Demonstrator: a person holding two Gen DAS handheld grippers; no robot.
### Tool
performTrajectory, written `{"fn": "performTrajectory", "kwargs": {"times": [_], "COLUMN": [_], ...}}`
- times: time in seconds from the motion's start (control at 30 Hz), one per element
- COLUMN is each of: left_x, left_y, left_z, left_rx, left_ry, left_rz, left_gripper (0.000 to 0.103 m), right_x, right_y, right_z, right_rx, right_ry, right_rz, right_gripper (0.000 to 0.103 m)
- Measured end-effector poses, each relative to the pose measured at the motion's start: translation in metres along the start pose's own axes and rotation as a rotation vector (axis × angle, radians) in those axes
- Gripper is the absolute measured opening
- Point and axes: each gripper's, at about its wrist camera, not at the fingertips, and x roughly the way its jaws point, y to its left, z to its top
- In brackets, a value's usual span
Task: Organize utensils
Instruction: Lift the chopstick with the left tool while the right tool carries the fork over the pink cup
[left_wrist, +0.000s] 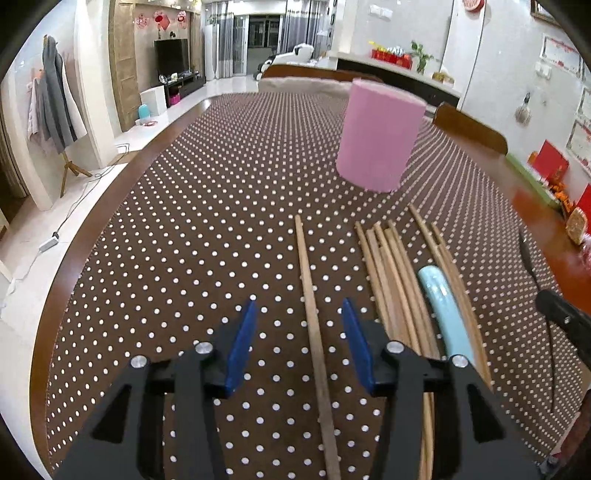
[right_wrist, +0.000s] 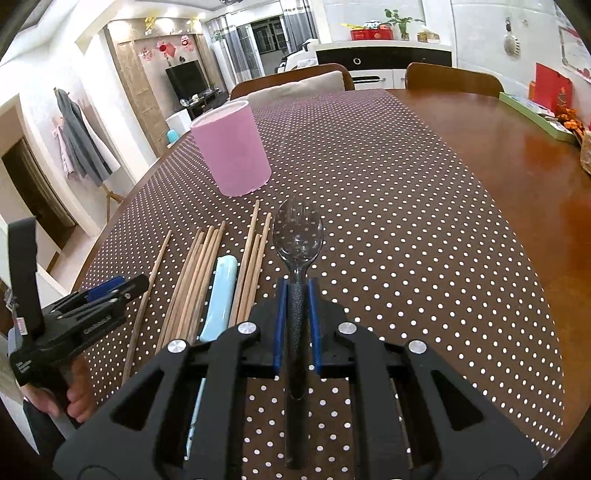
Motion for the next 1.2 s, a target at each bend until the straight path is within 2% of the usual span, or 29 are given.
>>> {"fn": "performTrajectory", "kwargs": {"times": [0.03,0.13,0.2,0.23,0.27,0.4,0.47,0.8,1.07,1.2], "left_x": [0.007,0.017,0.019,0.021,0.023,0.026,0.023,-0.029,-0.055,-0.067], "left_y": [-0.001,-0.01,-0.009,-0.008,-0.004,0.0,0.0,-0.01,-0.02,-0.026], "left_z": [0.001,0.002,0.004,0.005,0.006,0.009,0.011,0.043,0.078,0.102], "left_rx": [0.007,0.053,0.03,0.025,0.012,-0.014,-0.027,-0.031,-0.053,-0.055], "left_ry": [0.022,0.013,0.014,0.01,0.009,0.03,0.025,-0.158,-0.287,-0.392], "left_rz": [0.014,0.096,0.109,0.124,0.137,0.114,0.105,0.021,-0.076,-0.187], "left_gripper": [0.047,0.046,0.031,0.012,0.008,0.006,0.006,0.006,0.006,0.006], "right_x": [0.002,0.008,0.01,0.011,0.011,0.007,0.003,-0.011,-0.011,-0.009], "right_y": [0.001,0.001,0.001,0.001,0.002,0.003,0.003,0.006,0.016,0.023], "right_z": [0.001,0.004,0.005,0.006,0.006,0.008,0.012,0.042,0.086,0.112], "right_rx": [-0.003,-0.009,-0.01,-0.01,-0.011,-0.02,-0.022,-0.017,-0.005,-0.019], "right_ry": [0.003,0.012,0.015,0.017,0.017,0.005,-0.007,-0.1,-0.218,-0.299], "right_rz": [0.002,0.006,0.004,0.006,0.008,0.017,0.049,0.14,0.172,0.18], "right_gripper": [0.012,0.012,0.012,0.012,0.012,0.012,0.012,0.012,0.012,0.012]}}
